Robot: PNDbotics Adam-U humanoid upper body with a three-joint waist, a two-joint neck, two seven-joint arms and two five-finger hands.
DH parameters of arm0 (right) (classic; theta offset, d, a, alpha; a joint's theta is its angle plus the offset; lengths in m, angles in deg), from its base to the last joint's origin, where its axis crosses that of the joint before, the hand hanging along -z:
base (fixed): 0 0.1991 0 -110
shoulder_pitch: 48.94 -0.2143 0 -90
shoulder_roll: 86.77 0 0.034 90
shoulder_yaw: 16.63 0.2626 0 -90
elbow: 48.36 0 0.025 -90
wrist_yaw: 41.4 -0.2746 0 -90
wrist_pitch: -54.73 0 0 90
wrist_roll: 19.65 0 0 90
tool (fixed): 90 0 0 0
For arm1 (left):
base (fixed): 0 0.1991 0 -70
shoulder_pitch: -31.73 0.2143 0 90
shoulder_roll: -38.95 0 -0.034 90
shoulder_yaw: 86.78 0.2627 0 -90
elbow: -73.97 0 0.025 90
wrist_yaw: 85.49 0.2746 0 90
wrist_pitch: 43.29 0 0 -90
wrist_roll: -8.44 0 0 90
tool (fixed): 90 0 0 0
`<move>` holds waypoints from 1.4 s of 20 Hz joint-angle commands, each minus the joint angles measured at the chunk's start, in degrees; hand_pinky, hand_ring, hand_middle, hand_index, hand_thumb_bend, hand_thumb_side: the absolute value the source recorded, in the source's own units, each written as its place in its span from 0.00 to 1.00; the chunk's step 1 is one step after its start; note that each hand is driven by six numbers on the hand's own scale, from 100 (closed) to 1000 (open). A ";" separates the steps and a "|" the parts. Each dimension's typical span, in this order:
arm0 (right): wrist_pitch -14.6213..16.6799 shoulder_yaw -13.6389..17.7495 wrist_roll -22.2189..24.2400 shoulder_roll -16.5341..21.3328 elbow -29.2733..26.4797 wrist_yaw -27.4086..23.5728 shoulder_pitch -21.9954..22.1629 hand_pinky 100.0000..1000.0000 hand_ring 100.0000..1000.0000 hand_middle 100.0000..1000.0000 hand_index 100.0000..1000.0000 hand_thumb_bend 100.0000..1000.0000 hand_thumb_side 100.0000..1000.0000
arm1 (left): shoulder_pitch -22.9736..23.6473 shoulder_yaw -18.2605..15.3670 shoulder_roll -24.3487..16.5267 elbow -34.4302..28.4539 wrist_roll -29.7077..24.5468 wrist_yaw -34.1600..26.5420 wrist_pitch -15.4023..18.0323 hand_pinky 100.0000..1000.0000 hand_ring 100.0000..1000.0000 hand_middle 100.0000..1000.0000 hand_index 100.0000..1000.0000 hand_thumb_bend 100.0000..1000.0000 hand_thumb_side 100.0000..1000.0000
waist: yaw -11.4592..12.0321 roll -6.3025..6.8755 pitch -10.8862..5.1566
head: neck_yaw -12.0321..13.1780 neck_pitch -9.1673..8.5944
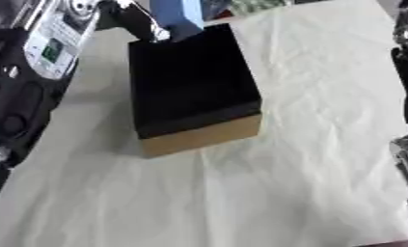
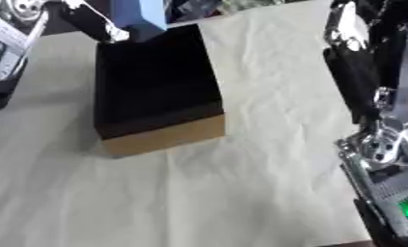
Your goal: Pick up objects on the table and place them in the box.
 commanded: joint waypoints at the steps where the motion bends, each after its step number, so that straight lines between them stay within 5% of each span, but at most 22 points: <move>1: 0.29 0.03 0.07 0.43 -0.87 -0.23 -0.78 0.84 0.79 0.55 0.77 0.00 0.37 | -0.94 -0.79 -0.29 2.18 1.27 -1.75 1.97 0.83 0.60 0.54 0.67 0.00 0.00 | 0.03 -0.18 -0.99 | 0.25 -0.42; 4: 0.32 -0.02 -0.05 0.48 -0.87 -0.25 -0.68 0.84 0.79 0.55 0.77 0.00 0.37 | -0.43 -0.48 0.09 3.78 0.25 -4.07 4.28 0.84 0.64 0.58 0.71 0.03 0.00 | 0.13 0.08 -0.79 | 0.07 -0.37; 10: 0.44 -0.02 -0.26 0.37 -0.87 -0.30 -0.67 0.84 0.79 0.55 0.77 0.00 0.37 | 0.99 -0.07 0.61 6.08 -0.89 -3.12 8.33 0.88 0.75 0.71 0.82 0.36 0.00 | 0.11 0.22 -0.57 | -0.17 -0.31; 13: 0.45 -0.03 -0.29 0.28 -0.87 -0.30 -0.67 0.84 0.79 0.55 0.77 0.00 0.37 | 1.58 -0.26 0.81 6.51 -0.51 -1.84 10.40 0.92 0.81 0.78 0.89 0.68 0.24 | 0.17 0.18 -0.55 | -0.44 -0.23; 15: 0.43 -0.01 -0.35 0.30 -0.87 -0.34 -0.57 0.84 0.79 0.54 0.77 0.00 0.37 | 1.80 -0.41 0.71 6.24 -0.11 -0.73 10.58 0.94 0.84 0.82 0.93 0.77 0.29 | 0.27 0.14 -0.52 | -0.59 -0.22; 28: 0.21 0.14 -0.42 -0.03 -0.87 -0.44 -0.22 0.84 0.79 0.55 0.77 0.00 0.37 | 2.93 -1.18 -0.18 2.85 3.31 2.06 6.05 0.95 0.86 0.83 0.94 0.80 0.29 | 0.87 -0.46 -1.27 | -0.81 0.05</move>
